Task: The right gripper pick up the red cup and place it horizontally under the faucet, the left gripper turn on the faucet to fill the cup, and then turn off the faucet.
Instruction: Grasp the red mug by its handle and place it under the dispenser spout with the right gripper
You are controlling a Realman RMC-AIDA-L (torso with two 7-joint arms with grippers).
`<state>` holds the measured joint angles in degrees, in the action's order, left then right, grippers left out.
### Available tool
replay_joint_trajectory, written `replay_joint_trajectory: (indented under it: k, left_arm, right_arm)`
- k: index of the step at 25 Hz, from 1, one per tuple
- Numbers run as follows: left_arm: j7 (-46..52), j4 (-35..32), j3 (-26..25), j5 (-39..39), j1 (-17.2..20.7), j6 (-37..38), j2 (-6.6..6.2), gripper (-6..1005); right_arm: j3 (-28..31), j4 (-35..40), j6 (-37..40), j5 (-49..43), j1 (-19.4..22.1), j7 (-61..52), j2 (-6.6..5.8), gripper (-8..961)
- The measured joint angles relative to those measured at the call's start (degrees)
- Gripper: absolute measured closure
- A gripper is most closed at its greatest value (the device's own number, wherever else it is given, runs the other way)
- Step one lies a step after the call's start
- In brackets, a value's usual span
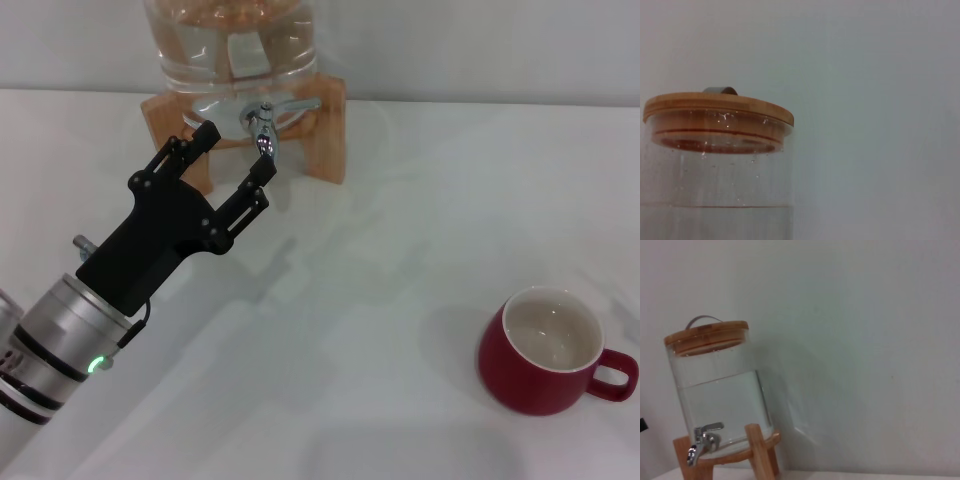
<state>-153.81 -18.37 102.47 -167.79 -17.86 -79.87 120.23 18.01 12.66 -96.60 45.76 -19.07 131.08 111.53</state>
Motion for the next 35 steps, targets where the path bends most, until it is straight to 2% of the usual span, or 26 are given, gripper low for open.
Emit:
replay_joint_trajectory:
  k: [4, 8, 17, 18, 29, 35]
  left_arm:
    - [0.0, -0.06, 0.0, 0.0, -0.03, 0.03, 0.0, 241]
    - [0.0, -0.08, 0.01, 0.0, -0.09, 0.06, 0.0, 241]
    - [0.0, -0.09, 0.02, 0.0, -0.18, 0.07, -0.05, 241]
    - [0.0, -0.09, 0.02, 0.0, -0.18, 0.07, -0.06, 241]
    - [0.0, -0.26, 0.01, 0.0, -0.16, 0.06, -0.09, 241]
    - [0.0, -0.24, 0.02, 0.0, -0.16, -0.24, -0.09, 240]
  right_arm:
    - [-1.45, 0.71, -0.86, 0.0, 1.09, -0.07, -0.41, 93]
    - [-5.74, 1.49, -1.12, -0.01, 2.41, -0.14, -0.83, 93]
    - [-9.34, 1.93, -2.71, -0.05, 3.67, -0.56, -1.3, 93]
    - [-11.53, 2.31, -2.73, -0.06, 3.8, -0.83, -1.31, 93]
    - [-16.22, 2.98, -2.52, -0.06, 4.13, -1.55, -1.11, 93]
    - [-16.44, 2.98, -0.47, -0.06, 3.63, -1.16, -0.13, 94]
